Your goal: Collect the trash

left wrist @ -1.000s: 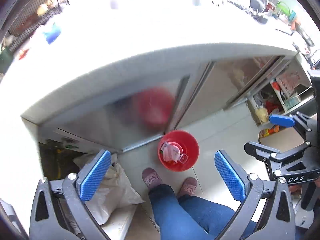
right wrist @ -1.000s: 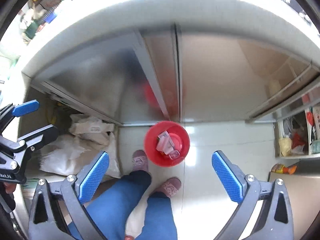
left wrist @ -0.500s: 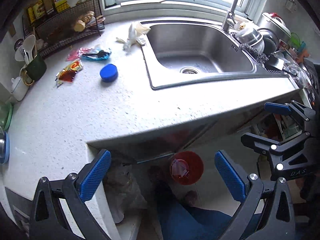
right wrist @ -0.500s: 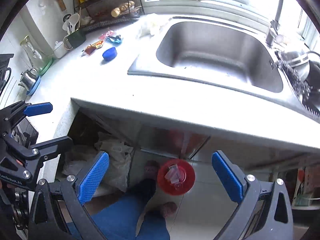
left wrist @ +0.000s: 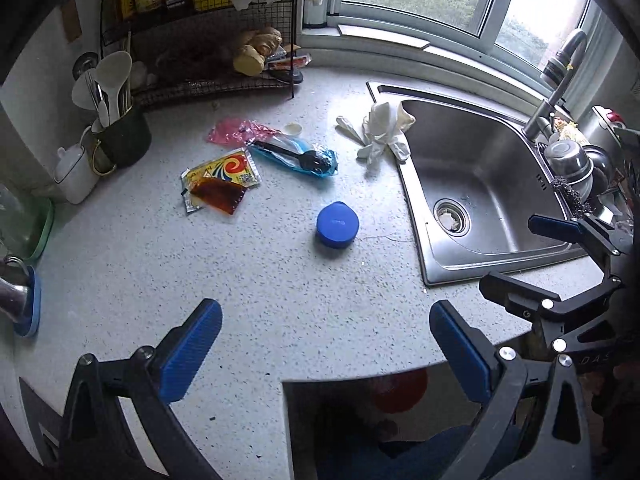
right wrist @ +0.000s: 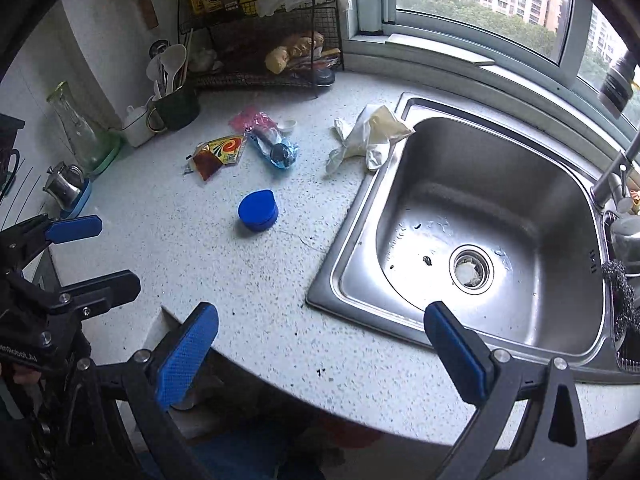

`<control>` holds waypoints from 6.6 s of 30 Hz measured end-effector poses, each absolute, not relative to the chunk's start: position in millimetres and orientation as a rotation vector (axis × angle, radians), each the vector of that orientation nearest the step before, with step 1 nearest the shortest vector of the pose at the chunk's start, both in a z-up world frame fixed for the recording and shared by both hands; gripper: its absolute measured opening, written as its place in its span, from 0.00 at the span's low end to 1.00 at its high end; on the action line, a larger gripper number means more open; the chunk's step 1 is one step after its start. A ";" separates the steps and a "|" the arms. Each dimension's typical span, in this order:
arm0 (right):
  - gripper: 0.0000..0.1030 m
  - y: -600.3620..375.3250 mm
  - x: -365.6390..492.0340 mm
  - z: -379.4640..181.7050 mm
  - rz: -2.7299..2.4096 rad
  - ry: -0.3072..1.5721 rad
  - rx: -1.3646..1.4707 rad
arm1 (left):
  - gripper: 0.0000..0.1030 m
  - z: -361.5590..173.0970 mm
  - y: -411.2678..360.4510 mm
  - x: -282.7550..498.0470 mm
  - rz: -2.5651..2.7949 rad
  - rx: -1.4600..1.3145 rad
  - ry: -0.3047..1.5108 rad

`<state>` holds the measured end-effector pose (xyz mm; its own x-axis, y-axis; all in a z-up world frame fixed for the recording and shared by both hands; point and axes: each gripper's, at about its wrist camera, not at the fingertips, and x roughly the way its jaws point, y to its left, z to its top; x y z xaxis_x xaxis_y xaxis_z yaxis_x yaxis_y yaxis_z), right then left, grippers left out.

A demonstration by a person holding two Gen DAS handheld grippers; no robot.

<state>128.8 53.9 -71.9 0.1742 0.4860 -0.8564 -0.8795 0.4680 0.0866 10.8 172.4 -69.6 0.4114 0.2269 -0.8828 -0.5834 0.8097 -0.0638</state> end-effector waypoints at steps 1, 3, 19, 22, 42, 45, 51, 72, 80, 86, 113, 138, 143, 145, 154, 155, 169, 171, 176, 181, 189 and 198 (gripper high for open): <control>1.00 65.1 130.4 -72.2 1.030 0.971 -0.500 | 1.00 -71.6 179.4 11.4 0.536 -0.390 1.034; 1.00 81.6 133.0 -74.0 1.052 0.977 -0.515 | 1.00 -77.1 195.9 10.7 0.559 -0.398 1.046; 0.84 186.3 147.8 -128.1 1.116 1.099 -0.669 | 1.00 -126.4 283.0 1.7 0.600 -0.523 1.132; 0.81 193.8 149.6 -140.8 1.123 1.136 -0.688 | 1.00 -133.3 288.6 0.2 0.602 -0.530 1.149; 0.42 191.3 124.0 -149.4 1.122 1.133 -0.714 | 1.00 -134.2 315.9 -7.8 0.552 -0.512 1.146; 0.42 179.7 126.6 -142.6 1.110 1.132 -0.695 | 1.00 -126.4 328.4 2.0 0.519 -0.458 1.137; 0.42 165.8 135.8 -132.1 1.077 1.145 -0.650 | 1.00 -119.8 355.5 28.1 0.389 -0.348 1.149; 0.42 154.4 166.4 -138.0 0.966 1.182 -0.578 | 0.51 -175.2 388.3 81.3 0.142 -0.198 1.251; 0.42 152.0 160.3 -138.7 0.977 1.175 -0.576 | 0.31 -175.7 374.5 84.4 0.163 -0.203 1.225; 0.42 144.9 157.9 -134.2 0.982 1.161 -0.556 | 0.12 -172.3 362.2 78.2 0.173 -0.231 1.212; 0.42 71.4 153.5 -112.9 1.010 1.136 -0.424 | 0.05 -113.6 230.6 72.4 0.166 -0.215 1.135; 0.42 -115.6 122.5 -102.4 0.868 1.129 -0.263 | 0.04 -102.2 8.1 69.6 -0.057 -0.079 1.165; 0.42 -159.3 105.4 -117.8 0.830 1.163 -0.246 | 0.04 -126.0 -39.9 63.4 -0.112 -0.076 1.197; 0.42 -173.0 99.2 -126.7 0.813 1.180 -0.247 | 0.04 -142.5 -54.8 62.6 -0.133 -0.090 1.217; 0.42 -218.9 88.7 -174.8 0.743 1.262 -0.242 | 0.04 -216.3 -100.4 68.6 -0.189 -0.114 1.284; 0.42 -223.1 88.5 -180.6 0.739 1.268 -0.246 | 0.04 -225.7 -103.0 69.7 -0.192 -0.115 1.296; 0.42 -229.6 104.2 -290.6 0.696 1.317 -0.240 | 0.04 -375.1 -115.0 92.0 -0.161 -0.125 1.395; 0.42 -227.2 107.5 -301.3 0.684 1.316 -0.231 | 0.04 -387.1 -118.8 91.3 -0.149 -0.138 1.397; 0.43 -231.6 111.5 -321.0 0.643 1.332 -0.187 | 0.19 -404.2 -116.8 87.1 -0.119 -0.148 1.372; 0.42 -237.5 105.5 -333.6 0.629 1.342 -0.181 | 0.21 -411.8 -121.5 91.0 -0.084 -0.106 1.360; 0.42 -224.9 100.0 -361.0 0.636 1.367 -0.174 | 0.56 -417.3 -109.2 83.1 -0.036 -0.113 1.341; 0.42 -207.6 105.4 -401.3 0.655 1.377 -0.189 | 0.86 -443.3 -99.7 78.0 0.021 -0.092 1.370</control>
